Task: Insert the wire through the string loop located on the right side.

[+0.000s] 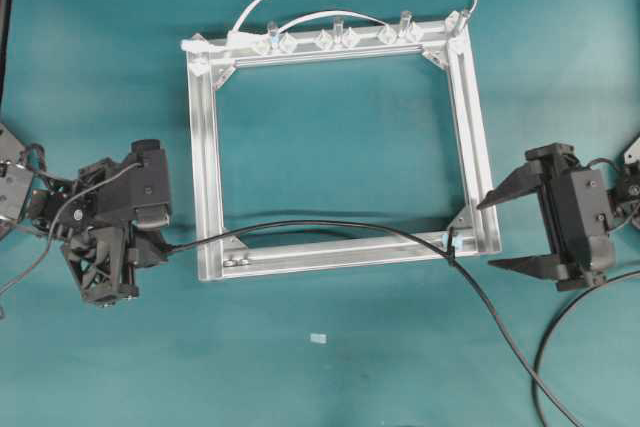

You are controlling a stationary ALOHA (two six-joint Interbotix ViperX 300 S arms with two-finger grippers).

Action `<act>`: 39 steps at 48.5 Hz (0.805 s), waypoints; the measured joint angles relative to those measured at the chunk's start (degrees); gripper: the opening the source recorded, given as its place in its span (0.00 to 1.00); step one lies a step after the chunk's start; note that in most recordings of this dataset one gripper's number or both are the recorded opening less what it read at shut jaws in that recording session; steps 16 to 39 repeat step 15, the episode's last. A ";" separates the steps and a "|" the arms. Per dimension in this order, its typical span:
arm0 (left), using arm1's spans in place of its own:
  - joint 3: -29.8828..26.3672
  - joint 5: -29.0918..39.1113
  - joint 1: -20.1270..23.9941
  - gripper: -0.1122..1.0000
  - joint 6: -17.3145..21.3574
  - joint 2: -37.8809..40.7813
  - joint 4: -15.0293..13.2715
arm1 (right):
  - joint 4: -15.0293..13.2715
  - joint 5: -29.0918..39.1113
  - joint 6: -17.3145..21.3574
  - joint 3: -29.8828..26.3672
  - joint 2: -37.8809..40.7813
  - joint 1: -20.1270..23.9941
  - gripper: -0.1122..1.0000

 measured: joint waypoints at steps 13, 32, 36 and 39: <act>-0.18 0.09 -0.09 0.67 0.00 0.00 0.53 | 0.00 -0.09 0.00 0.00 0.00 -0.26 0.94; -0.18 0.09 -0.09 0.65 0.09 0.00 0.53 | 0.00 -0.09 0.00 0.09 0.00 -0.26 0.94; -0.18 0.09 -0.09 0.65 0.09 0.00 0.53 | 0.00 -0.09 0.00 0.09 0.00 -0.26 0.94; -0.18 0.09 -0.09 0.65 0.09 0.00 0.53 | 0.00 -0.09 0.00 0.09 0.00 -0.26 0.94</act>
